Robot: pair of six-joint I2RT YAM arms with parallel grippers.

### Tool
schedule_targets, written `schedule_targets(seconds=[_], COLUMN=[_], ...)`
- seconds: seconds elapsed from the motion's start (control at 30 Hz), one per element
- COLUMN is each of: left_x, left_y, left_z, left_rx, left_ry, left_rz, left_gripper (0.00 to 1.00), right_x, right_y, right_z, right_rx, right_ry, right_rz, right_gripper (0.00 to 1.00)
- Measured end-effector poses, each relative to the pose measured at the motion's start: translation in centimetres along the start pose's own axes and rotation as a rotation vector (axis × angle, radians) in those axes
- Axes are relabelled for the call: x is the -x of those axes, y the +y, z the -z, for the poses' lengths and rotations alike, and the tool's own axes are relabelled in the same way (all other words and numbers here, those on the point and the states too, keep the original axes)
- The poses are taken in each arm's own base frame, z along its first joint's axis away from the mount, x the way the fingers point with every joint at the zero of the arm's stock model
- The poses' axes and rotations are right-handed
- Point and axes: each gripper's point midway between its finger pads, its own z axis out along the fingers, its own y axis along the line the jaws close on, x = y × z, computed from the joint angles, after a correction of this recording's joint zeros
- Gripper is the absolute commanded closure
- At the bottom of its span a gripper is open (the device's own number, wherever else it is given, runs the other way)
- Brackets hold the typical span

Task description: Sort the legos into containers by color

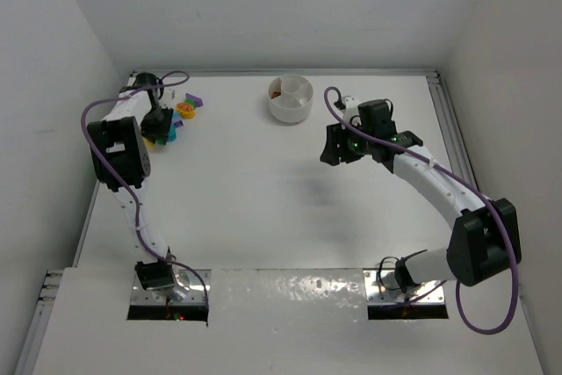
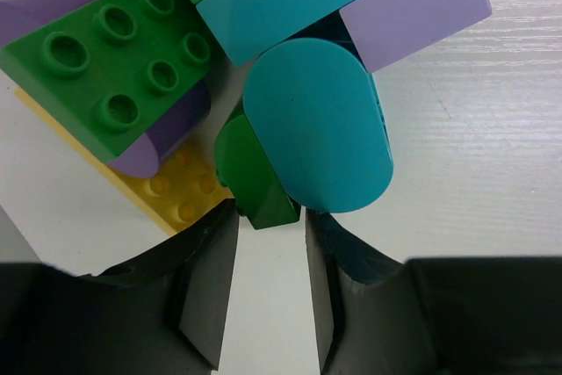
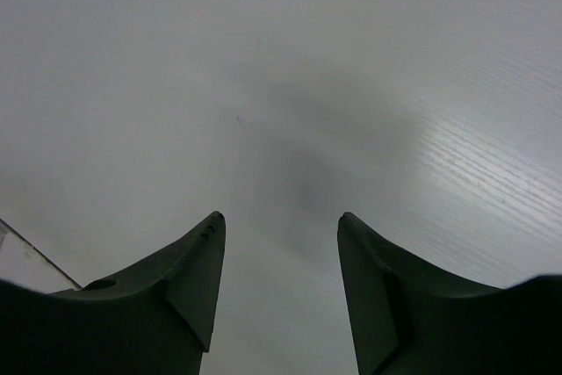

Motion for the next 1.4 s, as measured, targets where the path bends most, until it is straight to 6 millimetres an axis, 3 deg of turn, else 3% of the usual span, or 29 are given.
schedule_targets(seconds=[0.2, 0.4, 0.47, 0.83, 1.0, 1.2, 1.4], left_x=[0.1, 0.4, 0.5, 2.6, 4.0, 3.0, 2.9], left_y=[0.1, 0.0, 0.0, 0.2, 0.2, -0.4, -0.5], left_z=[-0.1, -0.1, -0.1, 0.8, 0.0, -1.2, -1.5], left_rx=[0.004, 0.002, -0.001, -0.042, -0.068, -0.105, -0.109], left_ry=[-0.005, -0.014, -0.017, -0.082, -0.101, -0.061, -0.057], left_rz=[-0.003, 0.005, 0.0, -0.141, -0.225, -0.266, -0.278], left_gripper=[0.66, 0.41, 0.38, 0.37, 0.38, 0.38, 0.47], right_x=[-0.2, -0.2, -0.2, -0.7, -0.5, -0.7, -0.5], right_y=[0.0, 0.2, 0.2, 0.4, 0.5, 0.6, 0.7], right_z=[0.0, -0.1, -0.1, -0.4, -0.4, -0.3, -0.2], right_rx=[-0.001, 0.001, 0.001, 0.008, 0.009, 0.01, 0.01], right_ry=[0.008, 0.017, 0.022, 0.05, 0.05, 0.064, 0.061], right_rz=[-0.001, 0.002, 0.004, 0.018, 0.023, 0.025, 0.031], right_gripper=[0.47, 0.47, 0.47, 0.47, 0.47, 0.47, 0.47])
